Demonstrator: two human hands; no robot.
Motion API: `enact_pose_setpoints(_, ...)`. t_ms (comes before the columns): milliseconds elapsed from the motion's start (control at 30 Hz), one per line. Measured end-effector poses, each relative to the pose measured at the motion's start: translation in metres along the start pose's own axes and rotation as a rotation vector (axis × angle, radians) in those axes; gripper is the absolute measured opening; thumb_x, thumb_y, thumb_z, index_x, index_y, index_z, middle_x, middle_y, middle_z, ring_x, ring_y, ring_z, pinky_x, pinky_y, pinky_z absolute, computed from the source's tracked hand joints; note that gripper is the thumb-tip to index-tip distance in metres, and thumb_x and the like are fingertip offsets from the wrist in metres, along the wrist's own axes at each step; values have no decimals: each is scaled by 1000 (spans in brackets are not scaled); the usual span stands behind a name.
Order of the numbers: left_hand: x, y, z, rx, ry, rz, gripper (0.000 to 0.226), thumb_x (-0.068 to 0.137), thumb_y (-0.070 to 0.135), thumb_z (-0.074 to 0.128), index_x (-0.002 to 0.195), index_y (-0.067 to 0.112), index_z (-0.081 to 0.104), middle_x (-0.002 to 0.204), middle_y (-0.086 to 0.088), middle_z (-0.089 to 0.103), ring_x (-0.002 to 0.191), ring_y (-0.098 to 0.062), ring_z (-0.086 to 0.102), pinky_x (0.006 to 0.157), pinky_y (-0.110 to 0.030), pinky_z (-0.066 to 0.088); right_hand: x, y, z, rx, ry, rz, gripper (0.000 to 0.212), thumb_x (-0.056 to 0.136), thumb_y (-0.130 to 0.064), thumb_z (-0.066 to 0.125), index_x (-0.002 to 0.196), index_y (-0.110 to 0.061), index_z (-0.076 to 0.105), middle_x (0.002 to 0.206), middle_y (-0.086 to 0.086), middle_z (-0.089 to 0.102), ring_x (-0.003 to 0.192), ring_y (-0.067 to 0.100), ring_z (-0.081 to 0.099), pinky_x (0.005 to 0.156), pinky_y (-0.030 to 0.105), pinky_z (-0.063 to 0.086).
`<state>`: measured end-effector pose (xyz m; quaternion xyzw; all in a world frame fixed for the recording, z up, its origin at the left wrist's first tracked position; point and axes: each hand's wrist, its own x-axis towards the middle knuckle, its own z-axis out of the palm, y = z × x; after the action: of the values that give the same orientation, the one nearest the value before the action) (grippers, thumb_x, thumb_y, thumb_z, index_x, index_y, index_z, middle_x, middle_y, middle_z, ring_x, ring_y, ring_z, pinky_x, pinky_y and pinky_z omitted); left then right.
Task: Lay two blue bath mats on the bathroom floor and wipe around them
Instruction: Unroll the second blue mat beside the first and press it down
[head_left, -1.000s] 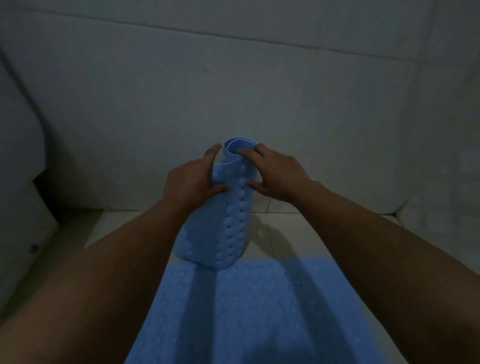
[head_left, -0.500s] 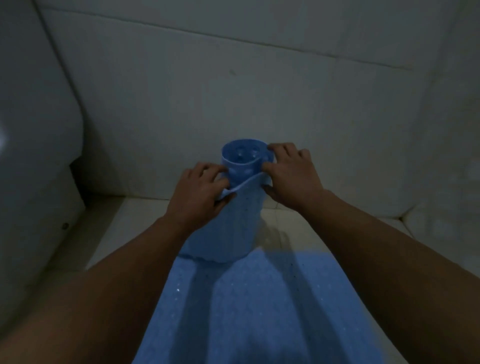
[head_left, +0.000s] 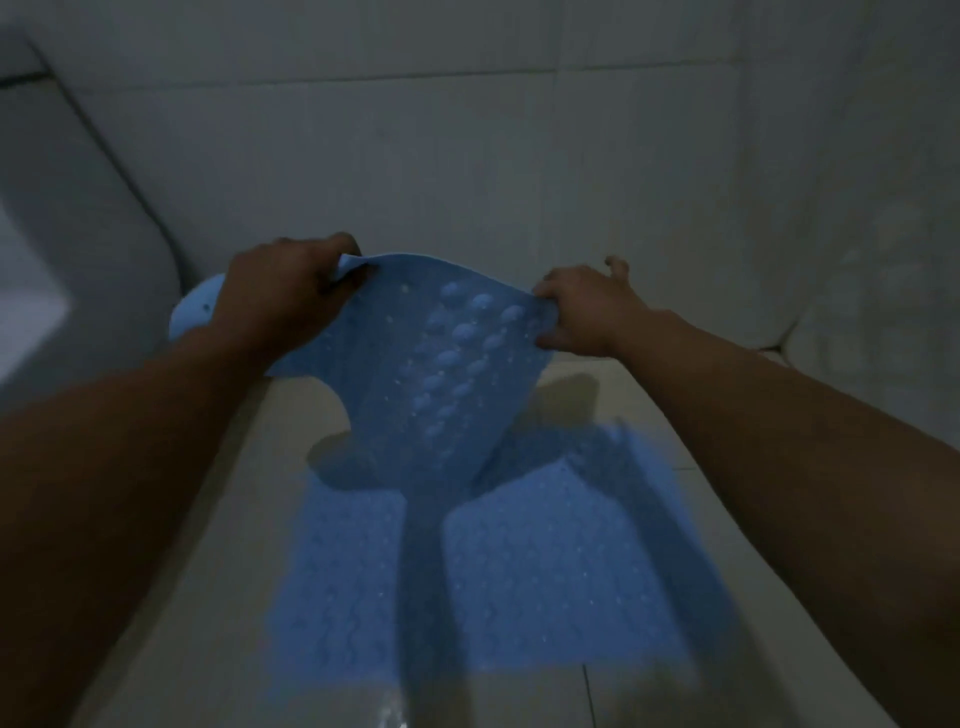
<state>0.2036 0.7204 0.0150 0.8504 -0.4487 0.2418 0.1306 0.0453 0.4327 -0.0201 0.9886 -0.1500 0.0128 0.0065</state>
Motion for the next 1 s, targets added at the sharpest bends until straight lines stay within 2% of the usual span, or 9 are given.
enact_pose_setpoints(67, -8, 4, -25, 52, -27, 18, 36, 100, 50, 51, 97, 17, 63, 77, -16, 66, 73, -41, 65, 63, -39, 41, -13, -6, 5, 90, -125, 2, 63, 83, -49, 75, 140, -31, 53, 133, -1, 59, 128, 29, 52, 114, 60, 18)
enact_pose_setpoints(167, -31, 2, -49, 122, -84, -33, 25, 101, 38, 61, 99, 13, 64, 78, -20, 66, 75, -42, 65, 65, -39, 39, -34, -10, 27, 158, -198, -1, 40, 88, -43, 72, 123, -25, 66, 110, 3, 65, 107, 28, 61, 105, 49, 37)
enact_pose_setpoints(267, -60, 4, -64, 208, -176, -78, 25, 99, 39, 62, 100, 14, 65, 81, -24, 67, 76, -44, 66, 65, -40, 40, -55, -19, 59, 388, -204, -23, 36, 90, -33, 69, 124, -21, 69, 120, 8, 71, 108, 29, 65, 87, 34, 50)
enact_pose_setpoints(333, -80, 8, -63, 251, -261, -116, 26, 100, 39, 62, 101, 14, 66, 86, -23, 68, 80, -44, 67, 65, -38, 38, -66, -27, 78, 435, -211, -33, 32, 92, -30, 65, 123, -22, 68, 122, 8, 70, 107, 30, 65, 87, 36, 52)
enact_pose_setpoints(500, -111, 18, -31, 154, -307, -186, 23, 100, 30, 63, 102, 7, 68, 90, -25, 70, 84, -45, 68, 70, -43, 48, -90, -37, 116, 433, -177, -11, 30, 101, -36, 50, 124, -23, 64, 120, 8, 69, 103, 30, 64, 80, 35, 46)
enact_pose_setpoints(633, -151, 7, 8, -3, -339, -218, 48, 92, 56, 40, 101, 16, 66, 92, -18, 72, 86, -41, 69, 72, -44, 55, -108, -46, 151, 340, -179, 55, 32, 105, -37, 42, 129, -22, 58, 122, 11, 67, 107, 33, 63, 80, 36, 44)
enact_pose_setpoints(733, -186, -4, 36, -48, -362, -207, 30, 100, 43, 54, 116, 20, 65, 106, -15, 73, 96, -41, 67, 72, -37, 47, -116, -60, 172, 259, -159, 106, 32, 104, -37, 43, 128, -21, 57, 121, 12, 67, 107, 35, 63, 82, 38, 45)
enact_pose_setpoints(800, -208, -20, 51, -46, -358, -200, 29, 102, 38, 56, 124, 21, 62, 111, -16, 73, 99, -42, 67, 72, -37, 44, -120, -78, 176, 215, -108, 129, 28, 103, -38, 46, 120, -20, 59, 116, 14, 68, 104, 36, 63, 80, 39, 46)
enact_pose_setpoints(1000, -245, -52, 61, -261, -300, -207, 36, 96, 43, 53, 114, 15, 68, 110, -22, 73, 99, -45, 67, 77, -40, 49, -144, -111, 139, 196, -2, 125, 26, 102, -36, 55, 112, -12, 55, 102, 20, 67, 96, 38, 63, 71, 37, 39)
